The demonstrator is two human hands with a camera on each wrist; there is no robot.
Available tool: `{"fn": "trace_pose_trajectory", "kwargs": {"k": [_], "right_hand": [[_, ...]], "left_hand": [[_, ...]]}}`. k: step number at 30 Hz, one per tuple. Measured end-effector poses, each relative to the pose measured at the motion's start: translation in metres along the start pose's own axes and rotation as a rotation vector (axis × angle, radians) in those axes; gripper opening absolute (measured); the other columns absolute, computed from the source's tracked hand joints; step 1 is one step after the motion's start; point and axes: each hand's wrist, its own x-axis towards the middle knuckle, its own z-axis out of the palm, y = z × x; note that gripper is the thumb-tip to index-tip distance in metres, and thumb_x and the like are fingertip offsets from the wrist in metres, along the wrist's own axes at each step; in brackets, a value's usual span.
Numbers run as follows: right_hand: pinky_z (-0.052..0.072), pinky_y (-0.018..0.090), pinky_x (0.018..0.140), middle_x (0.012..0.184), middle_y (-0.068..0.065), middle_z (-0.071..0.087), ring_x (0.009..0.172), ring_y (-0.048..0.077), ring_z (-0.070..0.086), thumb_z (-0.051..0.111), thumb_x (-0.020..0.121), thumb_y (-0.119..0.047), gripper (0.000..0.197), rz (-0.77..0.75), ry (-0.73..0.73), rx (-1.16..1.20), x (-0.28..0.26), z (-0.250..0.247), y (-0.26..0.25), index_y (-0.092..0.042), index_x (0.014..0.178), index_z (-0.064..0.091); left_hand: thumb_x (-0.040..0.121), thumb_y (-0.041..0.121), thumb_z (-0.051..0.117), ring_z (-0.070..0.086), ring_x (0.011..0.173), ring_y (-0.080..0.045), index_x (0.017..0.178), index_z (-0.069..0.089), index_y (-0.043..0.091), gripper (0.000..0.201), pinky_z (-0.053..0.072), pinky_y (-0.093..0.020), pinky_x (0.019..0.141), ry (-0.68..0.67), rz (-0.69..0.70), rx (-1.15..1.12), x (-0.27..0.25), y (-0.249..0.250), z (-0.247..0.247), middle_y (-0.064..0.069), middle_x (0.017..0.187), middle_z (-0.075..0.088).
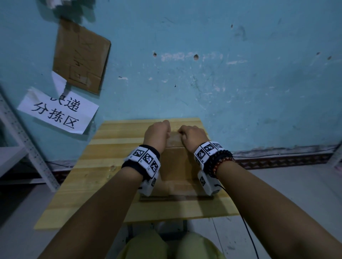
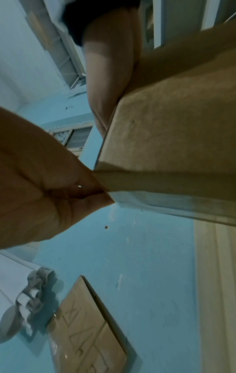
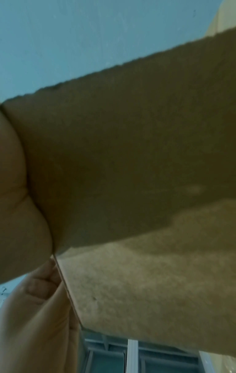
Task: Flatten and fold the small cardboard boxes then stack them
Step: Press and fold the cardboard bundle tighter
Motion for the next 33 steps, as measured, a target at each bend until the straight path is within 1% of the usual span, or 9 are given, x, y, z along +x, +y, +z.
{"fn": "trace_pose_trajectory", "kwargs": {"k": [5, 9, 11, 17, 21, 24, 26, 29, 33], "right_hand": [[0.037, 0.035, 0.091, 0.122, 0.013, 0.06, 0.112, 0.031, 0.052, 0.04, 0.091, -0.014, 0.035, 0.007, 0.003, -0.012, 0.0002, 0.0005, 0.0, -0.013, 0.123, 0.054], [0.037, 0.035, 0.093, 0.123, 0.013, 0.06, 0.113, 0.031, 0.051, 0.041, 0.091, -0.014, 0.035, 0.005, -0.003, -0.019, 0.0, -0.0001, -0.0002, -0.013, 0.124, 0.053], [0.036, 0.035, 0.092, 0.122, 0.014, 0.06, 0.113, 0.031, 0.051, 0.041, 0.091, -0.014, 0.035, 0.007, -0.004, -0.016, 0.0005, 0.0001, -0.0001, -0.013, 0.124, 0.053], [0.036, 0.035, 0.091, 0.121, 0.014, 0.06, 0.112, 0.031, 0.051, 0.04, 0.091, -0.015, 0.034, 0.004, -0.007, -0.023, 0.0027, 0.0022, 0.0004, -0.012, 0.123, 0.053], [0.036, 0.035, 0.091, 0.121, 0.013, 0.06, 0.112, 0.03, 0.051, 0.04, 0.091, -0.015, 0.034, 0.003, -0.002, -0.018, 0.0031, 0.0026, 0.0009, -0.013, 0.123, 0.053], [0.035, 0.035, 0.092, 0.123, 0.013, 0.06, 0.113, 0.03, 0.051, 0.04, 0.091, -0.015, 0.035, 0.004, -0.006, -0.018, 0.0028, 0.0024, 0.0008, -0.013, 0.123, 0.052], [0.035, 0.035, 0.093, 0.123, 0.013, 0.059, 0.113, 0.03, 0.051, 0.04, 0.091, -0.015, 0.035, 0.0, -0.008, -0.014, 0.0027, 0.0018, 0.0008, -0.013, 0.124, 0.052], [0.035, 0.036, 0.095, 0.124, 0.014, 0.059, 0.115, 0.03, 0.05, 0.04, 0.092, -0.014, 0.035, -0.002, -0.008, -0.012, 0.002, 0.0009, 0.0, -0.013, 0.125, 0.052], [0.035, 0.035, 0.095, 0.125, 0.014, 0.058, 0.115, 0.031, 0.05, 0.039, 0.092, -0.014, 0.035, -0.001, -0.004, -0.014, 0.0012, 0.0001, -0.0008, -0.012, 0.125, 0.052]], "left_hand": [[0.088, 0.006, 0.054, 0.064, 0.09, -0.025, 0.087, 0.068, 0.008, 0.013, 0.048, -0.031, 0.082, -0.015, -0.022, -0.071, 0.0064, -0.0035, -0.0021, -0.008, 0.092, 0.07], [0.087, 0.017, 0.062, 0.057, 0.08, -0.018, 0.078, 0.065, 0.013, 0.011, 0.039, -0.026, 0.069, 0.027, -0.05, -0.062, 0.0079, -0.0073, 0.002, 0.001, 0.082, 0.056], [0.086, 0.019, 0.064, 0.056, 0.08, -0.018, 0.079, 0.068, 0.011, 0.011, 0.036, -0.024, 0.069, 0.04, -0.066, -0.085, 0.0076, -0.0077, 0.0013, 0.001, 0.079, 0.053], [0.091, 0.025, 0.056, 0.062, 0.093, -0.026, 0.09, 0.071, 0.009, 0.021, 0.041, -0.028, 0.073, -0.04, -0.105, -0.063, 0.0078, -0.0044, -0.0014, -0.009, 0.098, 0.069], [0.094, 0.027, 0.05, 0.061, 0.093, -0.029, 0.09, 0.07, 0.009, 0.028, 0.036, -0.027, 0.07, -0.014, -0.076, -0.011, 0.0034, -0.0033, 0.0014, -0.011, 0.098, 0.068], [0.094, 0.029, 0.05, 0.059, 0.087, -0.028, 0.081, 0.068, 0.01, 0.029, 0.034, -0.025, 0.067, -0.024, -0.095, -0.028, 0.0017, -0.0011, -0.0007, -0.009, 0.085, 0.064], [0.09, 0.027, 0.057, 0.057, 0.078, -0.023, 0.075, 0.067, 0.012, 0.023, 0.036, -0.026, 0.066, -0.026, -0.111, -0.059, 0.0019, -0.0013, -0.0014, -0.004, 0.077, 0.061], [0.082, 0.016, 0.066, 0.062, 0.083, -0.019, 0.081, 0.068, 0.013, 0.004, 0.047, -0.029, 0.073, -0.021, -0.145, -0.158, 0.002, -0.0024, -0.0014, -0.004, 0.085, 0.07], [0.079, 0.005, 0.068, 0.064, 0.081, -0.022, 0.07, 0.057, 0.015, 0.017, 0.051, -0.032, 0.077, 0.018, -0.178, -0.305, 0.0016, -0.0039, -0.0031, -0.01, 0.08, 0.068]]}}
